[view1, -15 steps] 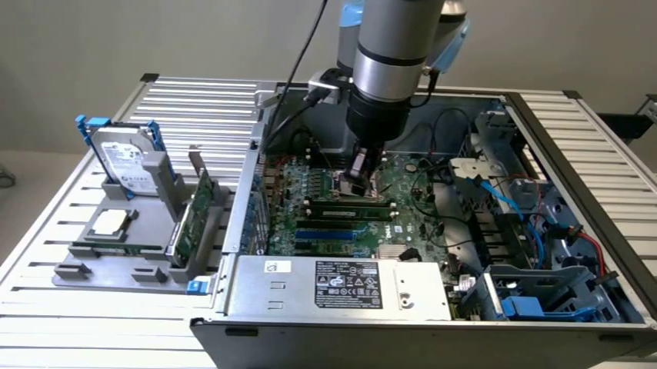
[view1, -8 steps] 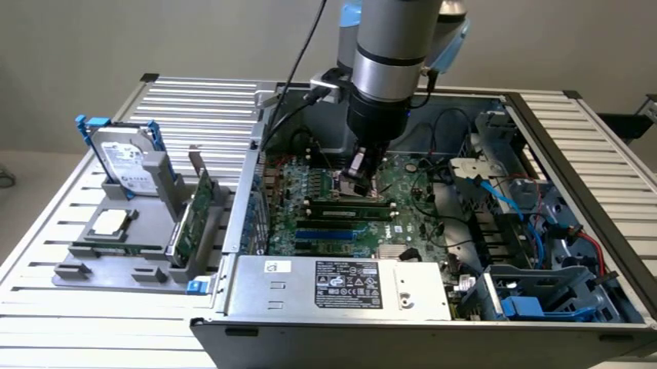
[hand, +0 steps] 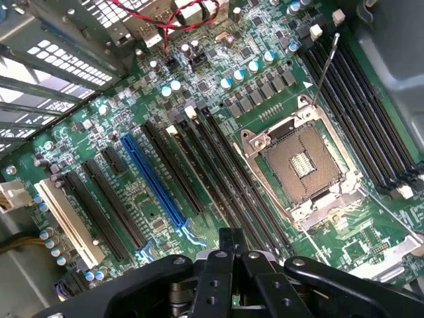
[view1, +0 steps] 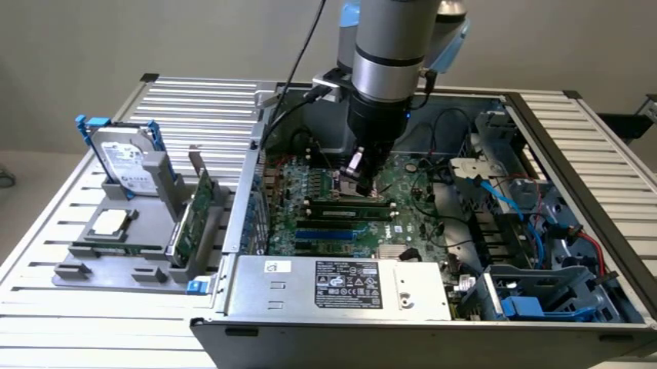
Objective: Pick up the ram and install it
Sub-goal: 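Press down the ram until it locks into place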
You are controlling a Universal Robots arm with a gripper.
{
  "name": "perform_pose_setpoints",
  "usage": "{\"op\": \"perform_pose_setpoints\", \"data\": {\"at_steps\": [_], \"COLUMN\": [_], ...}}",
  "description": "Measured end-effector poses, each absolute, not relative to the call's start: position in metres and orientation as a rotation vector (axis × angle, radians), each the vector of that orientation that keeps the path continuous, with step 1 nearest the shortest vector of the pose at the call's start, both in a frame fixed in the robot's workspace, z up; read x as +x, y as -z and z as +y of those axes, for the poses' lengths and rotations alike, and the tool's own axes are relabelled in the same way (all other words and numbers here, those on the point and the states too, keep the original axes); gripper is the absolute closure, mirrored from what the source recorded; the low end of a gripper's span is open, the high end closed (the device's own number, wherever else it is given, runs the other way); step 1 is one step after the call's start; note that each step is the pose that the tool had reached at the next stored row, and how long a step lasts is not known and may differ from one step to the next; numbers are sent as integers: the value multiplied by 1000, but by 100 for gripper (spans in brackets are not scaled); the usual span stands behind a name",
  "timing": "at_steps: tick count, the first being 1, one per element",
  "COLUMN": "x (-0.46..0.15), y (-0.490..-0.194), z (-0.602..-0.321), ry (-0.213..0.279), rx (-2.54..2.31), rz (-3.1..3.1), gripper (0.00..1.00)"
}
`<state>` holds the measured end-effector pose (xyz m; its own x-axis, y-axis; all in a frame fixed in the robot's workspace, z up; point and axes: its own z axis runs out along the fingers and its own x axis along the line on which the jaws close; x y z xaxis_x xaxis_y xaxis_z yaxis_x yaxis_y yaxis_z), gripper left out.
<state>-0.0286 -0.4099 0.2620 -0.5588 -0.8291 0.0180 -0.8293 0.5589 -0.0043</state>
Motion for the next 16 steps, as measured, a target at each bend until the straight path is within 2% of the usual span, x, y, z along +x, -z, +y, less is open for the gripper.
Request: {"op": "perform_pose_setpoints", "data": {"at_steps": [16], "x": [-29], "y": [-260], "z": [-410], "ry": [-24], "rx": [1165], "rz": [-2910], "gripper": [89]}}
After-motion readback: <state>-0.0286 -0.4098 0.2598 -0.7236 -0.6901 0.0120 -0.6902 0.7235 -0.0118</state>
